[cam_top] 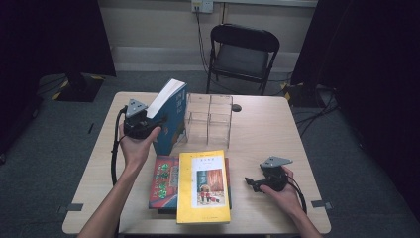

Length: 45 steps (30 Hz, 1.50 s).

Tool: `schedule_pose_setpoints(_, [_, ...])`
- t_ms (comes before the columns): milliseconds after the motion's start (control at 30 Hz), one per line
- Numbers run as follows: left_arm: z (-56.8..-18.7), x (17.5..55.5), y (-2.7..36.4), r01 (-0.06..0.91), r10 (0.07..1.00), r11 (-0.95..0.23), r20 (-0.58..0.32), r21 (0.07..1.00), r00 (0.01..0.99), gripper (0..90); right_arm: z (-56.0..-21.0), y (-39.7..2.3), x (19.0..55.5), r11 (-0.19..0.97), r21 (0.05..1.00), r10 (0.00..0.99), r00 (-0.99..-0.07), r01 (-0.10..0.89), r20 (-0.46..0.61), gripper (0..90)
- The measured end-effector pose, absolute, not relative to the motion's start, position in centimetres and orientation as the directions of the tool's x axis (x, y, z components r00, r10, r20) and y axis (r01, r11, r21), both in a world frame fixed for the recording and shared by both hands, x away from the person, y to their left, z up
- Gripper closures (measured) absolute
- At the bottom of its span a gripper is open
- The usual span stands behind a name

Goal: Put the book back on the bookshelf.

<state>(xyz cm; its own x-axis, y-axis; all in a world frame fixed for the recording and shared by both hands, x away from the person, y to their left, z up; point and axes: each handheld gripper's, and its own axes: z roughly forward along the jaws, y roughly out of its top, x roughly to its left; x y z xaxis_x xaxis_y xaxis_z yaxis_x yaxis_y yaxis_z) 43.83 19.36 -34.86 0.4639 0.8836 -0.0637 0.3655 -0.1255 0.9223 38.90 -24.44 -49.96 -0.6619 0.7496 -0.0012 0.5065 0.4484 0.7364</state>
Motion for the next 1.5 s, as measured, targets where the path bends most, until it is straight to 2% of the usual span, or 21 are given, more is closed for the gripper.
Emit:
schedule_pose_setpoints(167, [-33.7,44.1,19.7,0.397,0.873,-0.109,-0.104,0.911,0.477,49.6,-50.0,-24.4,38.9,0.448,0.737,0.75,-0.662,0.507,-0.001,15.1])
schedule_pose_setpoints(333, [-31.6,44.2,20.2,0.399,0.869,-0.121,-0.097,0.909,0.485,51.1,-50.0,-24.4,38.9,0.448,0.737,0.75,-0.661,0.507,-0.001,15.1])
schedule_pose_setpoints(467, [-30.0,45.2,20.7,0.527,0.848,-0.119,-0.189,0.842,0.494,49.8,-50.0,-24.4,38.9,0.447,0.737,0.751,-0.66,0.508,0.0,15.1])
schedule_pose_setpoints(700, [-28.4,46.8,19.7,0.618,0.868,-0.237,-0.122,0.749,0.481,50.5,-50.0,-24.3,39.0,0.447,0.737,0.749,-0.662,0.507,0.001,15.1])
schedule_pose_setpoints(800, [-27.7,47.9,18.9,0.679,0.866,-0.321,-0.085,0.66,0.493,51.2,-50.0,-24.3,39.0,0.446,0.736,0.75,-0.661,0.508,0.002,15.1])
schedule_pose_setpoints(1000, [-27.3,50.7,18.2,0.775,0.881,-0.324,-0.125,0.543,0.456,52.7,-50.0,-24.2,39.0,0.448,0.736,0.749,-0.663,0.507,0.001,15.1])
schedule_pose_setpoints(1167, [-27.2,52.3,16.9,0.819,0.899,-0.341,-0.096,0.461,0.428,53.9,-50.0,-24.2,39.0,0.448,0.736,0.748,-0.664,0.507,0.001,15.1])
schedule_pose_setpoints(1300, [-27.7,53.7,16.2,0.86,0.909,-0.333,-0.112,0.386,0.402,52.3,-50.0,-24.2,39.0,0.448,0.736,0.748,-0.663,0.507,0.001,15.1])
schedule_pose_setpoints(1500, [-28.6,54.5,15.3,0.872,0.911,-0.363,-0.071,0.327,0.406,53.7,-50.0,-24.2,39.0,0.449,0.737,0.745,-0.667,0.505,0.003,15.1])
